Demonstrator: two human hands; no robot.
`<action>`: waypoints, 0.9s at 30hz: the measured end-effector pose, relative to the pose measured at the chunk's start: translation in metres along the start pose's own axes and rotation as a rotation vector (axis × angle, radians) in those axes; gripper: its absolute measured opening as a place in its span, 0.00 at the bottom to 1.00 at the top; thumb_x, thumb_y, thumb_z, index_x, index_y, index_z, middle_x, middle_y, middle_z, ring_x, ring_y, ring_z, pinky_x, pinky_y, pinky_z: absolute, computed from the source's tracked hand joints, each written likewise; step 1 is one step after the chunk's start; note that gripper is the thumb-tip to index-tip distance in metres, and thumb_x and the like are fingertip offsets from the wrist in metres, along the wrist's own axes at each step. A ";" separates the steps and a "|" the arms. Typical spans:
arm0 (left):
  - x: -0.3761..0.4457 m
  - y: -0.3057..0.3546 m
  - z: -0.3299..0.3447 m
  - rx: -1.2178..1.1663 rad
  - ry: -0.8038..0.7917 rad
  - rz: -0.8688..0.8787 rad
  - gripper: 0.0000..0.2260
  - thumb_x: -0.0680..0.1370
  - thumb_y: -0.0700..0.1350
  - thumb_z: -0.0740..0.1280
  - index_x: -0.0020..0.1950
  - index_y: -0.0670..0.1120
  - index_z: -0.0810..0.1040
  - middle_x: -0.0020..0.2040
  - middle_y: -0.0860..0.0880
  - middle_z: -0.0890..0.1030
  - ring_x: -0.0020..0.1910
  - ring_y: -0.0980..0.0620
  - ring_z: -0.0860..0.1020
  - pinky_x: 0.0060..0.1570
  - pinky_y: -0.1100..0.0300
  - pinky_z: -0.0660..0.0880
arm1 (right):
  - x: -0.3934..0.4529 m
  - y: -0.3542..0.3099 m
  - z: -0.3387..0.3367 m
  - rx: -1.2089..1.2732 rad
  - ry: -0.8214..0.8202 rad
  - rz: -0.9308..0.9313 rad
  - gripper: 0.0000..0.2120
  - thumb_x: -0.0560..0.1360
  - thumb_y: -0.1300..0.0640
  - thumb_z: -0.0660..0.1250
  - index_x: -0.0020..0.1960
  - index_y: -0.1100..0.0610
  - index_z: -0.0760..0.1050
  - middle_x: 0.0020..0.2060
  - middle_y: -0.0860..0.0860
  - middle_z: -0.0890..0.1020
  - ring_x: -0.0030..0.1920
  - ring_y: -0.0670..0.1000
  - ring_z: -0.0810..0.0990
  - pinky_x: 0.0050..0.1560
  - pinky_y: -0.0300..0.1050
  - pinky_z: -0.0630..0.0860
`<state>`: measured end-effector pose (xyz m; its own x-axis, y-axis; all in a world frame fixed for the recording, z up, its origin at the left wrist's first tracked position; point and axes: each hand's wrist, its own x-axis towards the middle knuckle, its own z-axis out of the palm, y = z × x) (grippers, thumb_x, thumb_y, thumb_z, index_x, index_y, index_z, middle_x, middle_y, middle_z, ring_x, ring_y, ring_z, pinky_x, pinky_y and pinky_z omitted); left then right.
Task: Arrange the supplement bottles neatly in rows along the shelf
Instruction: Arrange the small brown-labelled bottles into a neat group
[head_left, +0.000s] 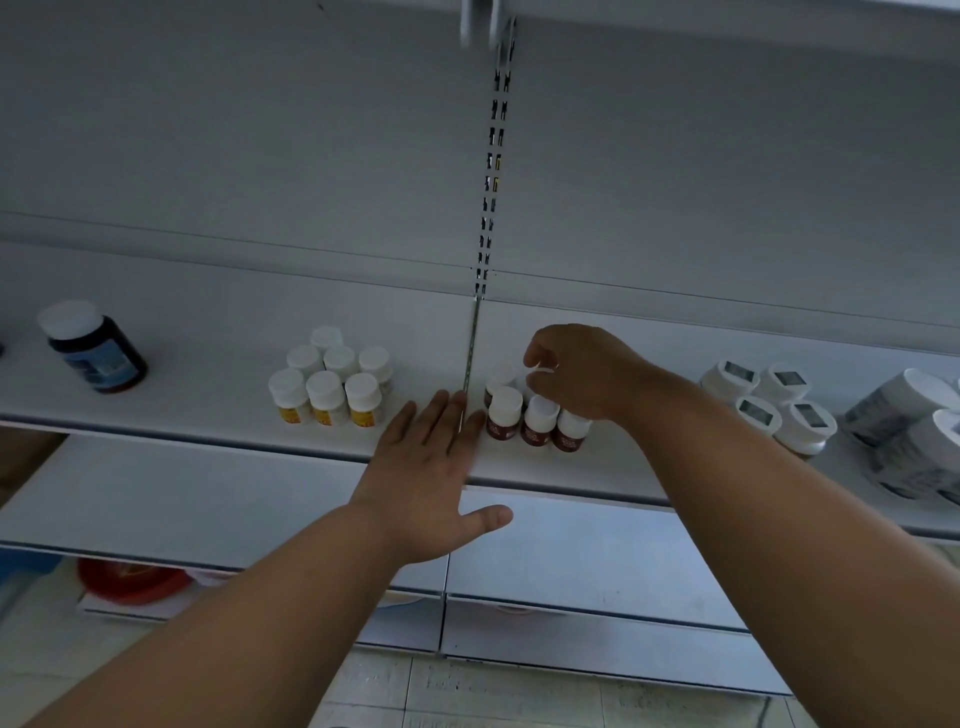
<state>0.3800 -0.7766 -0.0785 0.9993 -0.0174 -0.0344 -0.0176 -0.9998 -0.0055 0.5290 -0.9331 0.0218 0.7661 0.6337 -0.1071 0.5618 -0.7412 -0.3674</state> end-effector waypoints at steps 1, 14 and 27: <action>0.000 0.000 0.000 -0.002 0.004 0.001 0.48 0.69 0.78 0.36 0.81 0.48 0.40 0.82 0.45 0.42 0.80 0.46 0.38 0.77 0.45 0.39 | -0.001 0.000 0.001 -0.009 0.007 -0.012 0.10 0.76 0.54 0.64 0.58 0.51 0.75 0.54 0.49 0.79 0.54 0.51 0.76 0.55 0.47 0.74; -0.001 0.000 -0.003 -0.001 -0.011 0.001 0.47 0.71 0.77 0.40 0.81 0.49 0.39 0.82 0.46 0.40 0.80 0.47 0.37 0.77 0.46 0.38 | -0.071 -0.035 -0.022 1.168 0.172 -0.062 0.14 0.82 0.53 0.58 0.54 0.58 0.80 0.45 0.56 0.84 0.46 0.59 0.83 0.54 0.55 0.75; 0.000 -0.002 0.002 -0.013 0.029 0.003 0.48 0.70 0.79 0.41 0.81 0.50 0.41 0.82 0.46 0.45 0.80 0.47 0.40 0.78 0.46 0.41 | -0.106 -0.061 -0.009 2.018 -0.265 0.028 0.16 0.75 0.48 0.66 0.48 0.62 0.74 0.37 0.56 0.75 0.31 0.50 0.74 0.27 0.39 0.71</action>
<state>0.3795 -0.7748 -0.0805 0.9998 -0.0204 -0.0055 -0.0204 -0.9998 0.0080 0.4166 -0.9569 0.0637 0.6063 0.7777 -0.1658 -0.6667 0.3835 -0.6391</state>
